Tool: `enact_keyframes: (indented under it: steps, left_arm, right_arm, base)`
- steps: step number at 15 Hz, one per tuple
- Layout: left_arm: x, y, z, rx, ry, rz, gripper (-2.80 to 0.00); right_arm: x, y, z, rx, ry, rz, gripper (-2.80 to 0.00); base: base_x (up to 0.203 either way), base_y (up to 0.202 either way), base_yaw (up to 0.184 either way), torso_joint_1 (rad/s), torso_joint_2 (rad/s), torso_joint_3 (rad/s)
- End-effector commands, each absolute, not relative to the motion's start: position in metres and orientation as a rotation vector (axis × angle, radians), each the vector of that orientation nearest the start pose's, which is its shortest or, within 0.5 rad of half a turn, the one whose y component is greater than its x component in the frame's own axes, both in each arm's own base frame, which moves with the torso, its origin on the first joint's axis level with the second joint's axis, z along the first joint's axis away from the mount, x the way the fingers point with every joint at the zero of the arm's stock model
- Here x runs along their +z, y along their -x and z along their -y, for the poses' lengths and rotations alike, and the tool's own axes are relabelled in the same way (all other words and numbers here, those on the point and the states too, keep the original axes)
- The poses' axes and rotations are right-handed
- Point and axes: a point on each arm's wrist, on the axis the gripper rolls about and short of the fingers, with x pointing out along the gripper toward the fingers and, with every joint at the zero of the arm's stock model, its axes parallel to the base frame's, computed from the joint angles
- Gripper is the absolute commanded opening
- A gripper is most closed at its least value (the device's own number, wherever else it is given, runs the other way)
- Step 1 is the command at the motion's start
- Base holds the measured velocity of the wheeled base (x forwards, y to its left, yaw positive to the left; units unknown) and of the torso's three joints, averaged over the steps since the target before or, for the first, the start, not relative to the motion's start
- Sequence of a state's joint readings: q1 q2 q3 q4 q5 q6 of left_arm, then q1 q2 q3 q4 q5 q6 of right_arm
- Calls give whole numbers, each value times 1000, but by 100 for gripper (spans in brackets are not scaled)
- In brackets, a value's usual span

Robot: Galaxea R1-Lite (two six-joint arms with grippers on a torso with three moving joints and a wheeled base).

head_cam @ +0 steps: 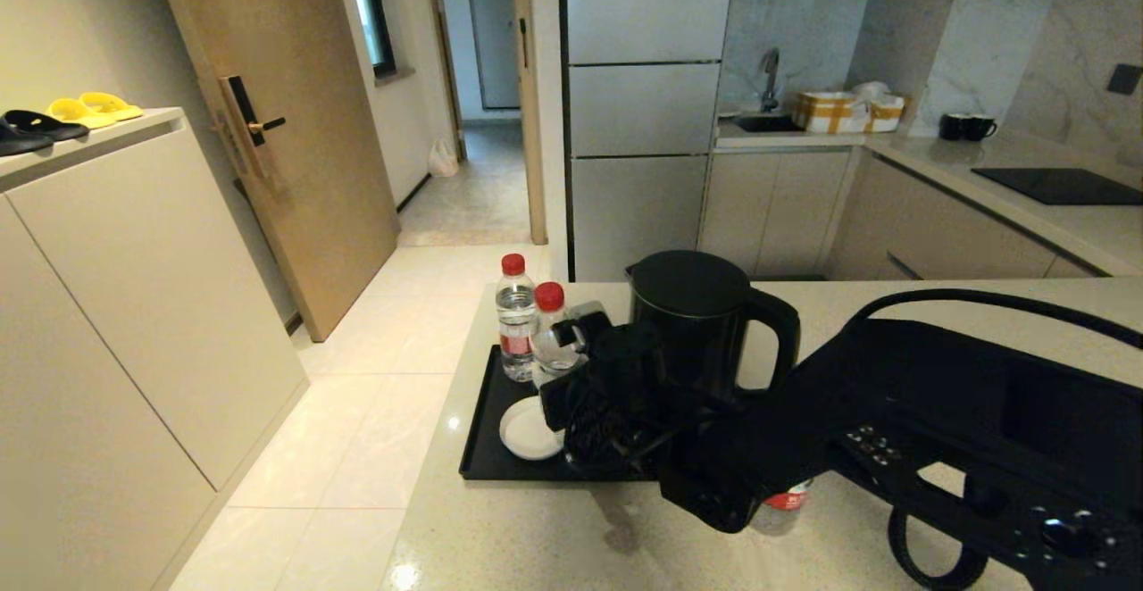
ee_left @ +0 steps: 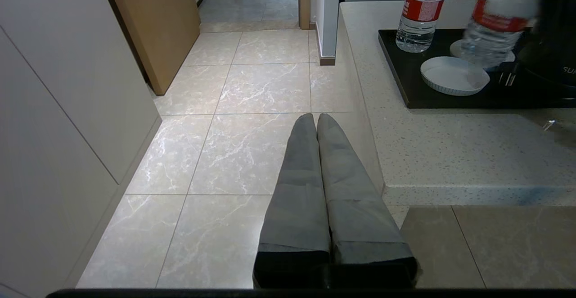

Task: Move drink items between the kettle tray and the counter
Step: Return the bottled water to its original position

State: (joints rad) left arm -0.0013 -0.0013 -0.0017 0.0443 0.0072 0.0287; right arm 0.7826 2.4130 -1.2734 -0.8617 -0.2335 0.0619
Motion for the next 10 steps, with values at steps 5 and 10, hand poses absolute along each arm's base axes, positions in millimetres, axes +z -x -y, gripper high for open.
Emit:
enact_keyframes:
  steps: [5, 10]
  left_arm:
    - [71, 23, 0, 6, -29, -42, -280]
    - [71, 23, 0, 6, -29, -43, -280]
  right_arm:
    - [23, -363, -348, 443, 78, -243, -280]
    - [15, -362, -357, 453, 82, -256, -280]
  base:
    - [0, 0, 0, 0, 0, 0]
    - [0, 0, 0, 0, 0, 0]
